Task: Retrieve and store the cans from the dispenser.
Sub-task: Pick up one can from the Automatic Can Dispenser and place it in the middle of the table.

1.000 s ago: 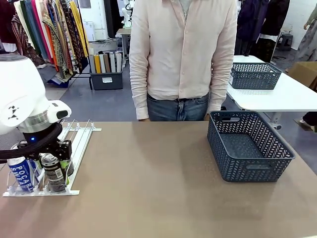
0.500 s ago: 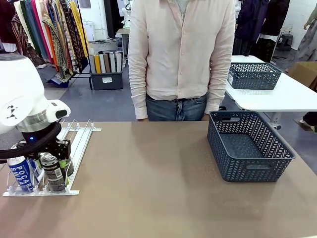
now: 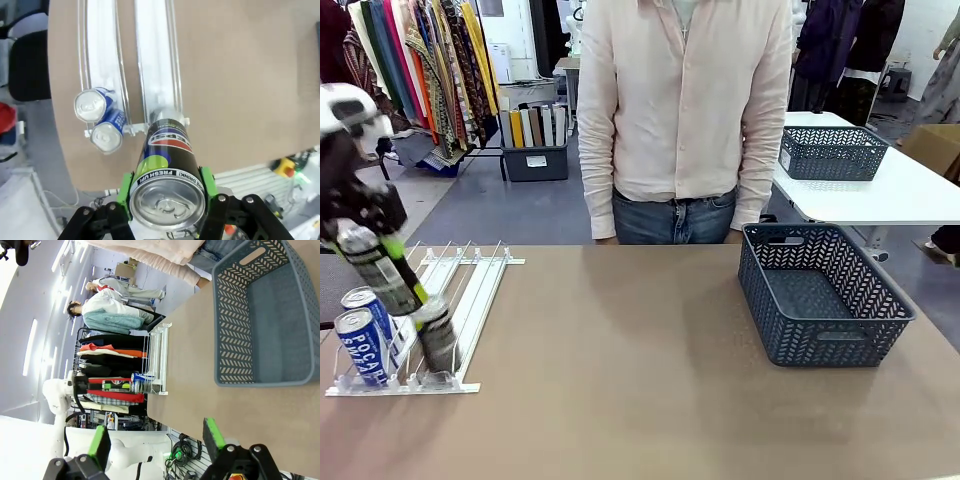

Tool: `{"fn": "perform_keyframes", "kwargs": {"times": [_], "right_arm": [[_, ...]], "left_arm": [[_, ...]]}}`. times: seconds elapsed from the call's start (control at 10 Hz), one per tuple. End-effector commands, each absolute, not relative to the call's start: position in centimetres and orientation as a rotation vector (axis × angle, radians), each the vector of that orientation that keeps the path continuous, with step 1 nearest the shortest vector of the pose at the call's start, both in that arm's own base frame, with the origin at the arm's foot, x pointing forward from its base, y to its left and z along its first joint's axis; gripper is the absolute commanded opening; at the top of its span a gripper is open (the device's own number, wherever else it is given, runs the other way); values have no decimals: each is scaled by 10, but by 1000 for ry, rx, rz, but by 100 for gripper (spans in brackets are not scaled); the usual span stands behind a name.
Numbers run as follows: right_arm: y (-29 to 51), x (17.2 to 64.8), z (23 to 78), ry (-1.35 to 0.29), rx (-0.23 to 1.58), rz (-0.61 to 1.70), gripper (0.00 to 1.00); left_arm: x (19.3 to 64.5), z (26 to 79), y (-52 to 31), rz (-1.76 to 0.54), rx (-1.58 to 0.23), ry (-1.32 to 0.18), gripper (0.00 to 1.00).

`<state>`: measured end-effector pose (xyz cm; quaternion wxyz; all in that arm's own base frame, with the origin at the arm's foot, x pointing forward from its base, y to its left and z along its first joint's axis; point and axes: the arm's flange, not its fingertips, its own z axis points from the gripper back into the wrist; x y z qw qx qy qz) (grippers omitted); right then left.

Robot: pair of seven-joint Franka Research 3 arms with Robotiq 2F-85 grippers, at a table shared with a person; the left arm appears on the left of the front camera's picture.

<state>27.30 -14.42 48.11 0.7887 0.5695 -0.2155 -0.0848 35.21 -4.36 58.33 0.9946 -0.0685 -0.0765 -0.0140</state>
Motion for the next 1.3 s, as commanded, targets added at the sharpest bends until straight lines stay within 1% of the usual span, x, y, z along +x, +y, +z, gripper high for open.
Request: {"fn": "perform_keyframes", "kwargs": {"times": [0.0, 0.2, 0.3, 0.7, 0.8, 0.9, 1.0, 1.1, 1.2], "right_arm": [[-145, 277, 484, -498, 1243, -163, 100], [-145, 277, 484, -498, 1243, -163, 100], [-145, 277, 484, -498, 1243, -163, 100], [-145, 277, 484, -498, 1243, -163, 100], [-145, 277, 484, -498, 1243, -163, 100], [-145, 277, 484, -498, 1243, -163, 100], [-145, 277, 484, -498, 1243, -163, 100], [-145, 277, 484, -498, 1243, -163, 100], [-145, 277, 484, -498, 1243, -163, 100]], "left_arm": [[355, 584, -41, -37, -202, -125, 0], [341, 589, -25, -9, -256, -142, 0], [350, 593, -38, -22, -193, -135, 0], [349, 587, -38, -11, -198, -121, 0], [349, 585, -59, 58, -148, -104, 0], [355, 596, -97, 89, -132, -97, 0], [363, 612, -144, 22, -129, -162, 0], [372, 628, -207, -29, -86, -247, 0], [376, 633, -264, -91, -87, -329, 0]]}}
